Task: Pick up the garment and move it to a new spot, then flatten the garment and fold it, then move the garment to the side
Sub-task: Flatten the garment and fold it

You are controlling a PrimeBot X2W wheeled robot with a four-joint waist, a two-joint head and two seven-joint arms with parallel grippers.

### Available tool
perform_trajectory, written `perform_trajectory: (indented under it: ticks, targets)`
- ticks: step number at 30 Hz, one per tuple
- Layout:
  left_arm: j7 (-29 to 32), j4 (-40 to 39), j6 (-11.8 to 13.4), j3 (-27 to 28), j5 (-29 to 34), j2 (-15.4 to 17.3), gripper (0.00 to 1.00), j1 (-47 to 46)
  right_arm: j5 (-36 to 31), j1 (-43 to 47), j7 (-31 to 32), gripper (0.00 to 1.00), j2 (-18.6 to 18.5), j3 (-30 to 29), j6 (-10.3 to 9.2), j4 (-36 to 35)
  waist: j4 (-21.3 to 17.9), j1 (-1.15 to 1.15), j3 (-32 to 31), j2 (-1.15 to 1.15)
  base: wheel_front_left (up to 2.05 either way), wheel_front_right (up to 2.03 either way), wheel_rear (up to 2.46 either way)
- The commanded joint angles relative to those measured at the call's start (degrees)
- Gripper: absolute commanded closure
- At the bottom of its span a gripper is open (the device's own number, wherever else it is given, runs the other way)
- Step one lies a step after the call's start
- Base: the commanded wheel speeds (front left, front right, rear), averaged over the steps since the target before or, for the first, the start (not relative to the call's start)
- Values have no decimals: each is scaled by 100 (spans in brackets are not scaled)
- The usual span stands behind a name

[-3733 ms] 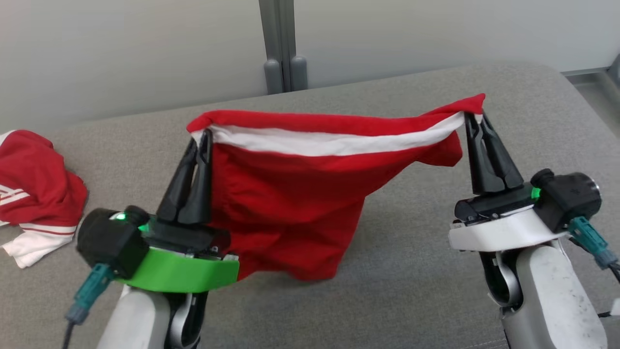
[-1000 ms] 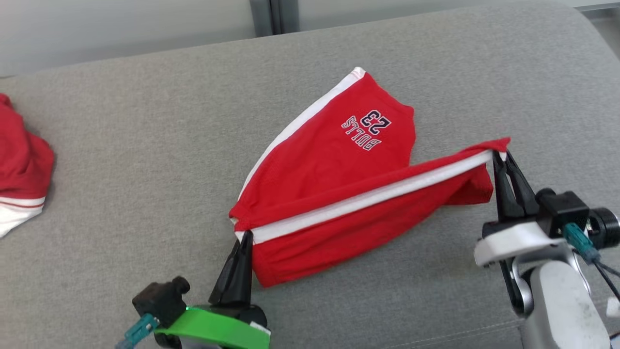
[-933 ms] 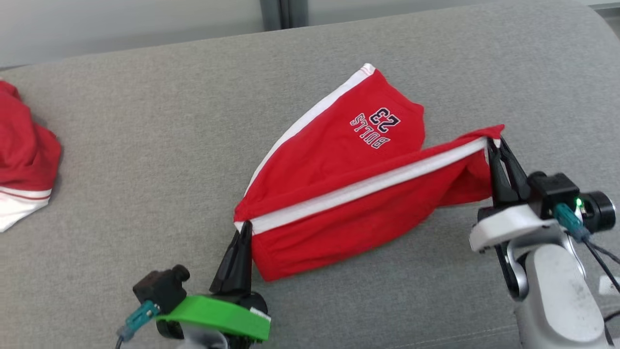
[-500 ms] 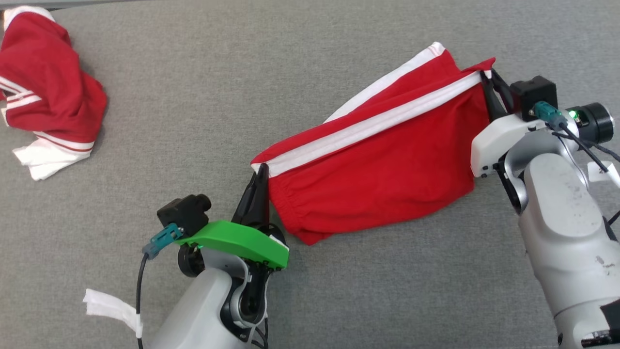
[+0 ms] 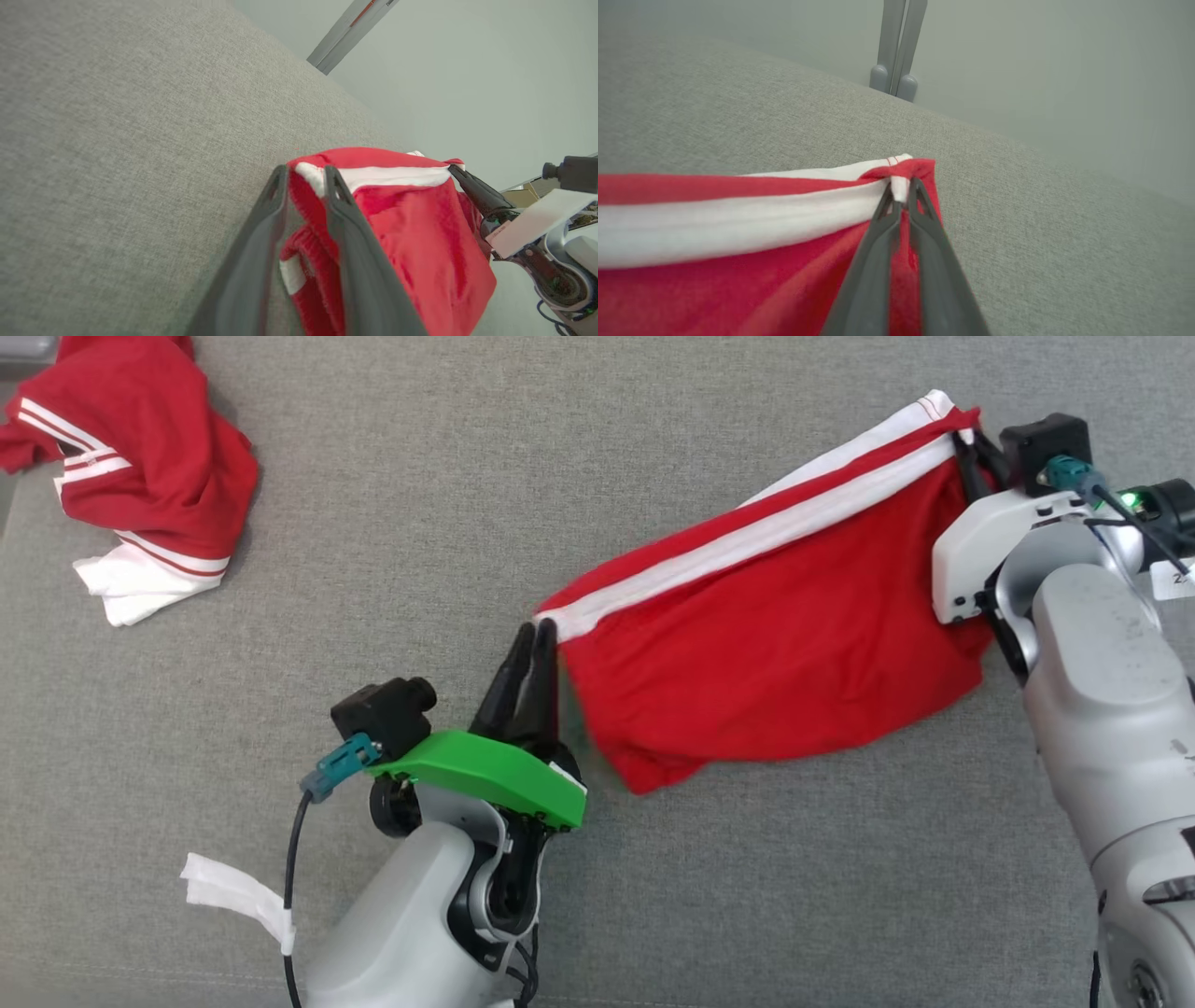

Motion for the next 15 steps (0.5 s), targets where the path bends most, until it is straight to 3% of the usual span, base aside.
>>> perform_trajectory:
  ticks: [1, 8, 15]
  targets:
    - [-30, -74, 20, 16, 264, 30, 0, -92, -84, -128, -87, 0, -87, -70, -12, 83, 5, 0, -7, 0, 0, 0, 0]
    - [-26, -403, -84, 449, 1448, 83, 0, 367, -215, -243, -349, 0, -64, -291, -11, 408, -21, 0, -123, 0, 0, 0, 0]
    - [-25, -797, -186, 1121, 2139, 242, 0, 924, -104, -177, -482, 0, -131, -268, -11, 692, -105, 0, -432, 0, 0, 0, 0]
